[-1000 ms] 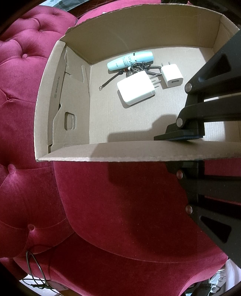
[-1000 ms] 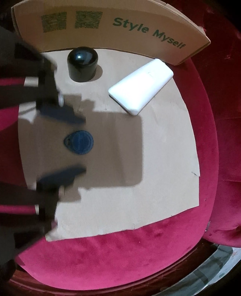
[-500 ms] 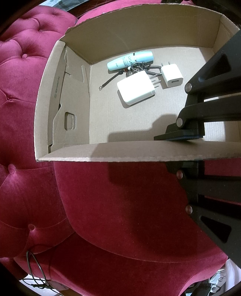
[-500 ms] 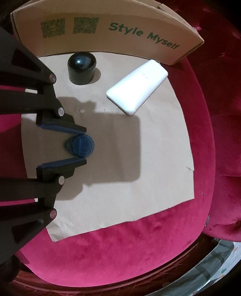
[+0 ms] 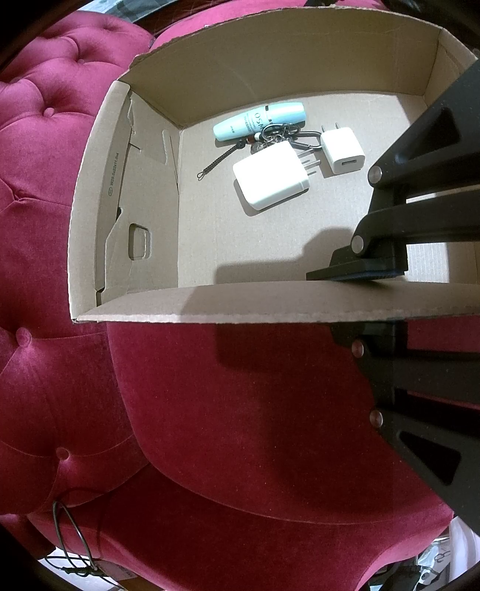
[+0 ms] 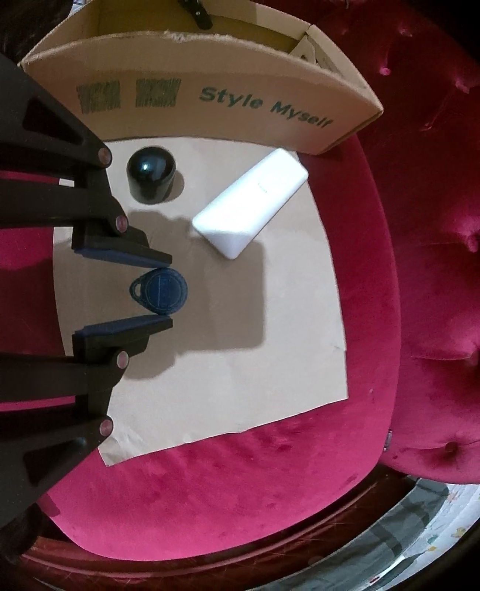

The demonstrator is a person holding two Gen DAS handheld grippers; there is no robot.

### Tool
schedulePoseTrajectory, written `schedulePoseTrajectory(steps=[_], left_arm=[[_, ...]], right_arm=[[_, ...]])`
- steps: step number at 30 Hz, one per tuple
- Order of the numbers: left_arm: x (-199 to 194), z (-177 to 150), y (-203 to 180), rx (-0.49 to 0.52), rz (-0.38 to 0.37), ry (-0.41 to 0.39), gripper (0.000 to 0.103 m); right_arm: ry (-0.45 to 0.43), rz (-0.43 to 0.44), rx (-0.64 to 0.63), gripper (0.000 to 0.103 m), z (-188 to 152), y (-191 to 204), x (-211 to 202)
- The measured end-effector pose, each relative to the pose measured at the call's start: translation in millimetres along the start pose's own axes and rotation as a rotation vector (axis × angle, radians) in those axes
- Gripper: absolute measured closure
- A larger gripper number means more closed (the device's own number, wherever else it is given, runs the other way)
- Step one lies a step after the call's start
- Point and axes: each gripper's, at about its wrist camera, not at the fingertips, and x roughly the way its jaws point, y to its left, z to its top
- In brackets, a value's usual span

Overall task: Organize rigid objects
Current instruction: 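Lift the blue tag with the right gripper and carry it into the box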

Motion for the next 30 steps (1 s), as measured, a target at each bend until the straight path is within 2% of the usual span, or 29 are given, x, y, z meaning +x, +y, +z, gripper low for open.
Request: schedulePoseTrajectory(steps=[16, 30], left_arm=[[0.6, -0.5, 0.5, 0.001, 0.0, 0.0, 0.089], [0.4, -0.5, 1.4, 0.002, 0.0, 0.0, 0.089]], right_arm=[[-0.041, 0.019, -0.016, 0.076, 25.1, 29.4, -45.0], [-0.065, 0.051, -0.089, 0.076, 44.0, 77.6, -78.4]])
